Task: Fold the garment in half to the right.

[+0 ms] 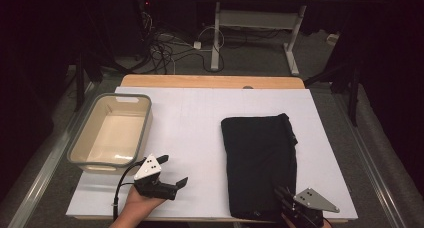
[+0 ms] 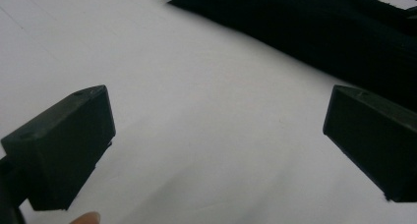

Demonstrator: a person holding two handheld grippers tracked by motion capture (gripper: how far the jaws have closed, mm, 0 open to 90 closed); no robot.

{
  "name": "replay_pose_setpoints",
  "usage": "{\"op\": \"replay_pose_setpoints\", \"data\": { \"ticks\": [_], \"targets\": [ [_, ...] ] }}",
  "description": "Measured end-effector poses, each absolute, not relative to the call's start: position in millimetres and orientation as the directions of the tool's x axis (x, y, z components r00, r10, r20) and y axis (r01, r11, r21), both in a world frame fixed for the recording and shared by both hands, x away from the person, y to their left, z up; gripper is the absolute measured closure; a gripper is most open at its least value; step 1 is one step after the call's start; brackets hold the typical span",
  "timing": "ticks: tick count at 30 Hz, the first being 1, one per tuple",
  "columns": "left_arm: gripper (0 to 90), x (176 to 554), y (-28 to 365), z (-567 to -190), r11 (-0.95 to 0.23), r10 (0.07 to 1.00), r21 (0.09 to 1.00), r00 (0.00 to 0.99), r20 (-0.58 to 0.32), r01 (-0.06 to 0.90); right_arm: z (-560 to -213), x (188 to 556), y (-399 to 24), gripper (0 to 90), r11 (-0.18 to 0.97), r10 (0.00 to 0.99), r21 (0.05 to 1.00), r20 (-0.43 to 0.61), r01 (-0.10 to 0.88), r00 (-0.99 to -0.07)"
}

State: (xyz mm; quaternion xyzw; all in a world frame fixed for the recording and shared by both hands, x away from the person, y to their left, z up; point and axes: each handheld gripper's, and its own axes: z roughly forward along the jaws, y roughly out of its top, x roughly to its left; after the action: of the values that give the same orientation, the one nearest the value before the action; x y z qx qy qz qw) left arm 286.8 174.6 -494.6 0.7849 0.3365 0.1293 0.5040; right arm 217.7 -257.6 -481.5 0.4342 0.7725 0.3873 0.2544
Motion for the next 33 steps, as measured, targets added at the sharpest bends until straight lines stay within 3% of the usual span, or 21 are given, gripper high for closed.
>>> {"op": "replay_pose_setpoints", "data": {
  "ticks": [6, 10, 13, 15, 17, 22, 27, 29, 33],
  "targets": [
    [0.0, 286.8, 174.8, -494.6, -0.264, 0.657, 0.879, 0.741, -0.138, 0.397, -454.1, 198.5, -268.1, 81.9, 0.340, 0.875, 0.849, -0.128, 0.404, -0.467],
    [0.0, 287.3, 174.7, -494.6, -0.267, 0.655, 0.877, 0.742, -0.139, 0.400, -475.0, 201.1, -273.5, 79.7, 0.339, 0.875, 0.818, -0.092, 0.466, -0.476],
    [0.0, 287.2, 174.9, -494.5, -0.266, 0.655, 0.878, 0.743, -0.139, 0.399, -470.0, 201.5, -274.0, 60.7, 0.324, 0.868, 0.828, -0.067, 0.458, -0.493],
    [0.0, 287.3, 174.7, -494.5, -0.268, 0.655, 0.877, 0.743, -0.138, 0.399, -459.7, 199.2, -277.7, 55.6, 0.305, 0.870, 0.852, -0.067, 0.426, -0.489],
    [0.0, 287.3, 174.3, -494.6, -0.270, 0.654, 0.876, 0.744, -0.137, 0.399, -452.5, 199.7, -284.5, 55.4, 0.277, 0.880, 0.868, -0.057, 0.412, -0.471],
    [0.0, 287.1, 173.9, -494.6, -0.272, 0.656, 0.877, 0.743, -0.134, 0.397, -458.6, 223.5, -306.5, 67.5, 0.207, 0.920, 0.866, -0.014, 0.455, -0.392],
    [0.0, 286.9, 173.9, -494.6, -0.271, 0.657, 0.877, 0.742, -0.132, 0.397, -478.6, 248.5, -305.0, 55.2, 0.166, 0.924, 0.821, 0.063, 0.546, -0.376],
    [0.0, 286.9, 173.8, -494.5, -0.273, 0.657, 0.876, 0.742, -0.132, 0.398, -482.2, 250.9, -302.0, 58.4, 0.163, 0.927, 0.811, 0.069, 0.562, -0.369],
    [0.0, 286.8, 173.5, -494.5, -0.275, 0.657, 0.876, 0.743, -0.130, 0.397, -485.8, 249.5, -302.2, 82.2, 0.168, 0.910, 0.811, 0.091, 0.561, -0.405]
  ]
}}
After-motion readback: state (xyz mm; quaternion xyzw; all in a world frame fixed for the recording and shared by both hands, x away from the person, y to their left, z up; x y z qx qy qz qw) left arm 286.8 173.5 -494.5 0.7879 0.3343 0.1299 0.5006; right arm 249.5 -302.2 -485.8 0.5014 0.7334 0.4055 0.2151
